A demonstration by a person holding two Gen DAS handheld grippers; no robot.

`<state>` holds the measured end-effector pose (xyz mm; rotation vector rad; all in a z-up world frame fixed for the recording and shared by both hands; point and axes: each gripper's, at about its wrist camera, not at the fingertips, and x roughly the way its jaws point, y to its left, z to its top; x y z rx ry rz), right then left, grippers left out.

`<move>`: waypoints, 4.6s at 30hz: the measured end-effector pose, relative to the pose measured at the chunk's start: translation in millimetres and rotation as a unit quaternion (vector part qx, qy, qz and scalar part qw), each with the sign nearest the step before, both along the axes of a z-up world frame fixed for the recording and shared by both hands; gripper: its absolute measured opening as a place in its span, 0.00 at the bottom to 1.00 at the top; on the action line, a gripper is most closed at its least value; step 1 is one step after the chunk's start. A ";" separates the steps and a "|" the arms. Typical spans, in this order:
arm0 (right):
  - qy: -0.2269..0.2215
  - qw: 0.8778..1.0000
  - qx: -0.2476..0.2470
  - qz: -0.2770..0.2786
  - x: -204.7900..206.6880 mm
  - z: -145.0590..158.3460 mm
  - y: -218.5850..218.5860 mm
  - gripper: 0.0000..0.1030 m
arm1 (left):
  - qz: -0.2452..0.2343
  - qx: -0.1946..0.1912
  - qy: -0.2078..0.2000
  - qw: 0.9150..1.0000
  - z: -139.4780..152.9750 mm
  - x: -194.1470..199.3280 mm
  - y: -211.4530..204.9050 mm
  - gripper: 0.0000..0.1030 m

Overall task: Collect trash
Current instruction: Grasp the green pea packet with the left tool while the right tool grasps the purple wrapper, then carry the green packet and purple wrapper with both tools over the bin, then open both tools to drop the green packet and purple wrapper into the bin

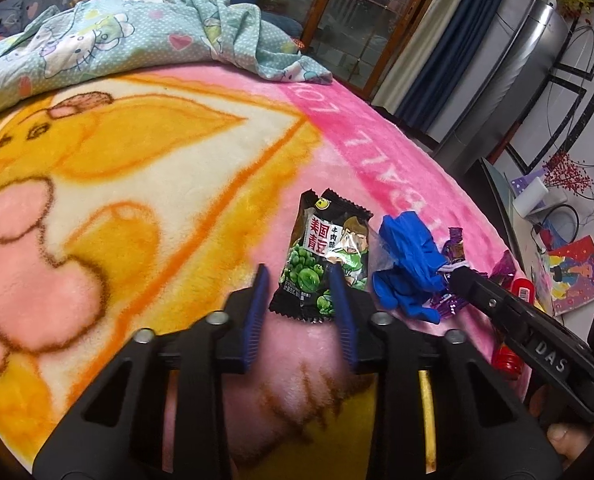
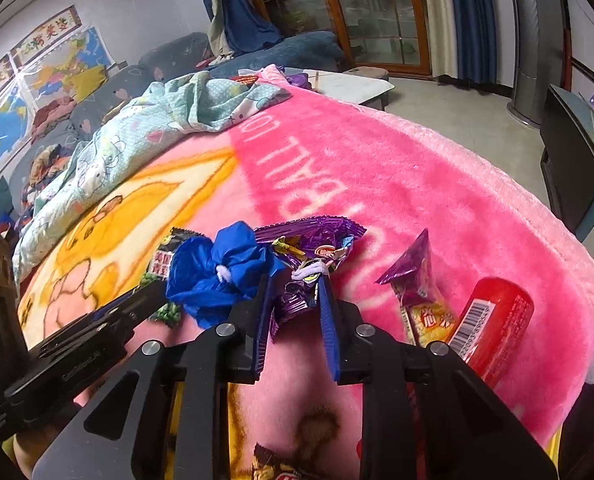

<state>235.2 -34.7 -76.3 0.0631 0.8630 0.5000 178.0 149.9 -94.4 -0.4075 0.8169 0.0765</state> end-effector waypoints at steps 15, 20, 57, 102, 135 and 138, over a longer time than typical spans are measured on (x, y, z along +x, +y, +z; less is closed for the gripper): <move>-0.019 0.999 0.020 0.026 -42.3 11.1 -11.7 0.20 | 0.003 -0.060 -0.029 0.998 9.7 -28.4 10.9 0.03; -0.022 0.999 0.025 0.039 -55.0 14.0 -13.5 0.20 | 0.011 -0.058 -0.044 0.997 19.9 -40.1 14.6 0.03; -0.089 0.995 0.037 0.005 -69.3 75.2 -72.5 0.20 | -0.077 -0.025 -0.113 0.990 80.0 -67.6 -58.0 0.03; -0.082 0.989 0.008 -0.125 -70.7 71.3 -235.1 0.20 | -0.229 0.009 -0.123 0.966 81.8 -65.5 -195.3 0.03; -0.007 0.969 0.011 -0.246 -66.4 22.3 -356.9 0.22 | -0.365 0.069 -0.079 0.925 30.9 -24.8 -336.4 0.03; 0.002 0.969 0.018 -0.248 -63.9 18.8 -360.4 0.23 | -0.370 0.070 -0.076 0.923 25.8 -21.1 -342.0 0.03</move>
